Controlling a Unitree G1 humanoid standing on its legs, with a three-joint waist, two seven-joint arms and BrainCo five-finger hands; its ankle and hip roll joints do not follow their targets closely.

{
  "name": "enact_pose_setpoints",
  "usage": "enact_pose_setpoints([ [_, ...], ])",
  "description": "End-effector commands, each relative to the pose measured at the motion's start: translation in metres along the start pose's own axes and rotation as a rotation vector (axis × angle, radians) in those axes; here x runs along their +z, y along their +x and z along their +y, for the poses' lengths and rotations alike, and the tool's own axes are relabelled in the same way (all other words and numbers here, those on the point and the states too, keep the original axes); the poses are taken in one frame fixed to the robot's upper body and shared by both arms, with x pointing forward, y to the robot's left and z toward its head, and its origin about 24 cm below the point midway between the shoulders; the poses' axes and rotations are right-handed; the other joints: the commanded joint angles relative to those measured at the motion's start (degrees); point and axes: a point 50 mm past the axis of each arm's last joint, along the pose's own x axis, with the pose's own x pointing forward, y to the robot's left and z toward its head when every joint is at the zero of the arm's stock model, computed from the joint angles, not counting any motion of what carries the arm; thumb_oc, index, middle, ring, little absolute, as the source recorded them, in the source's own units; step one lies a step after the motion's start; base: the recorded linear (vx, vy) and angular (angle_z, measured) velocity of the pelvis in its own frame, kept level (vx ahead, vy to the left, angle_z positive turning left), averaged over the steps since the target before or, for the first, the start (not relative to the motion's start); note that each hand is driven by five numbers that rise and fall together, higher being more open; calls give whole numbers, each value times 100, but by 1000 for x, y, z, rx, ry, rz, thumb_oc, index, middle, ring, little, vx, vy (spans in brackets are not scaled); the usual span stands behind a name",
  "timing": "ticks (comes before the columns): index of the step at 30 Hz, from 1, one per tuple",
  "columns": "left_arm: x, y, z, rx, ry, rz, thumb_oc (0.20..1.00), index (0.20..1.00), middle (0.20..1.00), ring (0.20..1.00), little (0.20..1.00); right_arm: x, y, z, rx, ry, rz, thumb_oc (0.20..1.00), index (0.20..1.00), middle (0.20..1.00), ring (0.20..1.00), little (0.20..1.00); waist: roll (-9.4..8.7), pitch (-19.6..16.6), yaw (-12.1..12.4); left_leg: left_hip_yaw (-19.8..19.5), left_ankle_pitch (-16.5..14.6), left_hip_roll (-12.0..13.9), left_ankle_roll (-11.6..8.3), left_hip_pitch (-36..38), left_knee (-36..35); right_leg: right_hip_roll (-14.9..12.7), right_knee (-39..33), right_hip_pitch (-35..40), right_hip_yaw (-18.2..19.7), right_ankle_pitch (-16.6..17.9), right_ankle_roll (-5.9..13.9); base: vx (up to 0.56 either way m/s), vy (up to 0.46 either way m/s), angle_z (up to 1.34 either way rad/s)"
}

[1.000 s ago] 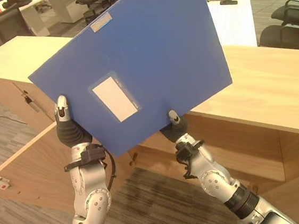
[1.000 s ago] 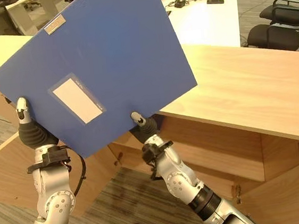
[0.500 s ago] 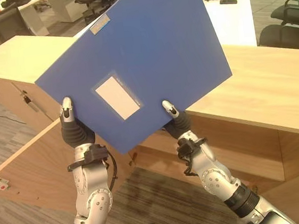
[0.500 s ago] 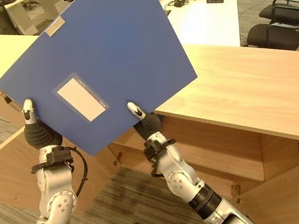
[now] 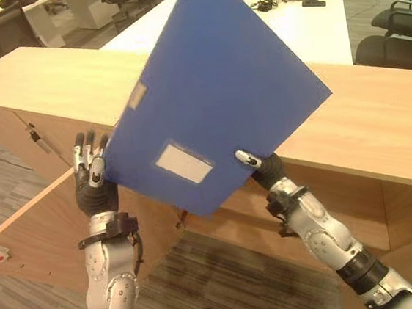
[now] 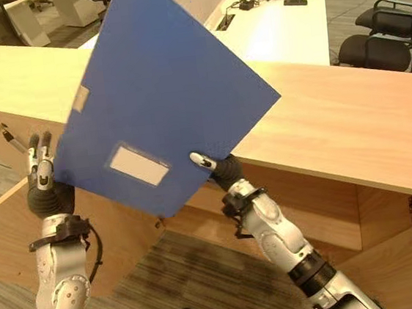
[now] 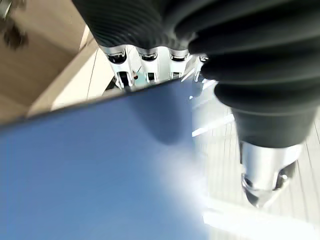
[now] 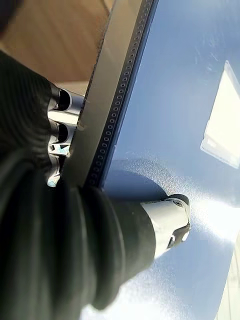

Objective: Put the empty folder in the office cabinet

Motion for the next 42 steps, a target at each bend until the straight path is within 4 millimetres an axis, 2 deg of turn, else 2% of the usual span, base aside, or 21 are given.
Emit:
enact_pose_setpoints([
  [1, 11, 7, 7, -83, 143, -29, 1000, 1000, 1000, 1000, 1000, 42, 13, 33, 185, -3, -235, 200, 200, 200, 200, 200, -382, -154, -45, 36, -165, -40, -37, -8, 14, -587, 93, 306, 303, -354, 582, 0, 0, 0],
  [9, -9, -14, 50, 5, 295, 147, 1000, 1000, 1000, 1000, 1000, 50, -1, 18, 186, -151, -200, 200, 200, 200, 200, 200, -369, -140, -62, 48, -148, -42, -30, -26, 14, -589, 88, 274, 320, -328, 603, 0, 0, 0],
  [12, -21, -31, 68, 16, 307, 262, 1000, 1000, 1000, 1000, 1000, 53, -12, 7, 181, -263, -154, 200, 200, 200, 200, 200, -367, -130, -74, 48, -139, -41, -27, -45, 14, -590, 88, 253, 316, -314, 617, 0, 0, 0],
  [14, -33, -45, 81, 56, 287, 345, 1000, 1000, 1000, 1000, 1000, 48, -17, 0, 163, -314, -101, 200, 200, 200, 200, 200, -368, -121, -72, 47, -129, -41, -26, -66, 14, -589, 86, 234, 316, -308, 621, 0, 0, 0],
  [15, -33, -45, 81, 55, 286, 345, 1000, 1000, 1000, 1000, 1000, 48, -17, -1, 163, -314, -101, 200, 200, 200, 200, 200, -365, -124, -71, 47, -130, -40, -26, -67, 14, -589, 86, 232, 316, -309, 621, 0, 0, 0],
  [17, -55, -79, 105, 67, 357, 562, 1000, 1000, 1000, 1000, 1000, 37, -27, -16, 138, -465, 12, 200, 200, 200, 200, 200, -352, -75, -71, 72, -110, -32, -20, -119, 14, -594, 72, 151, 346, -262, 654, -41, -1, -1],
  [18, -56, -79, 105, 66, 357, 562, 1000, 1000, 1000, 1000, 1000, 37, -28, -16, 137, -466, 12, 200, 200, 200, 200, 200, -350, -84, -62, 77, -112, -30, -20, -123, 14, -593, 73, 144, 351, -262, 654, -37, -2, -5],
  [19, -67, -97, 118, 47, 440, 700, 1000, 1000, 1000, 1000, 1000, 27, -34, -22, 120, -482, 68, 200, 200, 200, 200, 200, -338, -66, -49, 108, -100, -20, -17, -156, 14, -592, 64, 105, 346, -251, 669, -21, -4, -5],
  [21, -80, -114, 125, 0, 527, 833, 1000, 1000, 1000, 1000, 1000, 11, -39, -30, 81, -485, 134, 200, 200, 200, 200, 200, -327, -42, -43, 127, -81, -20, -17, -188, 14, -585, 66, 71, 349, -236, 675, -17, -1, -1],
  [25, -93, -132, 129, -102, 645, 981, 1000, 1000, 1000, 1000, 1000, -9, -45, -37, 63, -544, 232, 200, 200, 200, 200, 200, -320, -8, -44, 135, -70, -15, -23, -253, 14, -581, 62, 7, 344, -229, 689, -8, -4, -5],
  [27, -107, -146, 131, -199, 748, 1100, 1000, 1000, 1000, 1000, 1000, -31, -54, -43, 52, -636, 349, 200, 200, 200, 200, 200, -312, 51, -46, 109, -52, -18, -32, -331, 14, -569, 64, -42, 310, -244, 686, -21, -17, -7],
  [28, -108, -145, 131, -199, 750, 1099, 1000, 1000, 1000, 1000, 1000, -32, -53, -43, 51, -637, 348, 200, 200, 200, 200, 200, -312, 53, -47, 106, -52, -18, -32, -334, 14, -569, 64, -44, 307, -245, 686, 0, 0, 0],
  [29, -115, -149, 130, -236, 789, 1137, 1000, 1000, 1000, 1000, 1000, -44, -56, -47, 40, -671, 399, 200, 200, 200, 200, 200, -305, 82, -47, 87, -50, -16, -35, -359, 14, -567, 63, -58, 296, -252, 683, -7, -7, 4],
  [31, -119, -151, 130, -245, 811, 1156, 1000, 1000, 1000, 1000, 1000, -51, -56, -48, 39, -704, 428, 200, 200, 200, 200, 200, -302, 106, -55, 85, -52, -18, -35, -369, 14, -561, 62, -73, 300, -256, 682, -15, -11, 5],
  [33, -125, -147, 127, -253, 826, 1157, 1000, 1000, 1000, 1000, 1000, -60, -55, -49, 35, -747, 463, 200, 200, 200, 200, 200, -294, 164, -50, 76, -49, -10, -38, -410, 14, -556, 65, -112, 290, -269, 677, -29, -20, 8],
  [39, -140, -134, 114, -327, 874, 1141, 1000, 1000, 1000, 1000, 1000, -101, -69, -67, -93, -671, 649, 200, 200, 200, 200, 200, -216, 371, -74, 21, 5, -60, -24, -597, 14, -560, 103, -286, 269, -272, 664, -27, -11, 5],
  [42, -144, -129, 109, -352, 883, 1131, 1000, 1000, 1000, 1000, 1000, -110, -73, -72, -143, -610, 690, 200, 200, 200, 200, 200, -166, 469, -88, -19, 25, -77, -18, -672, 32, -579, 162, -366, 263, -296, 646, -45, -7, 1],
])
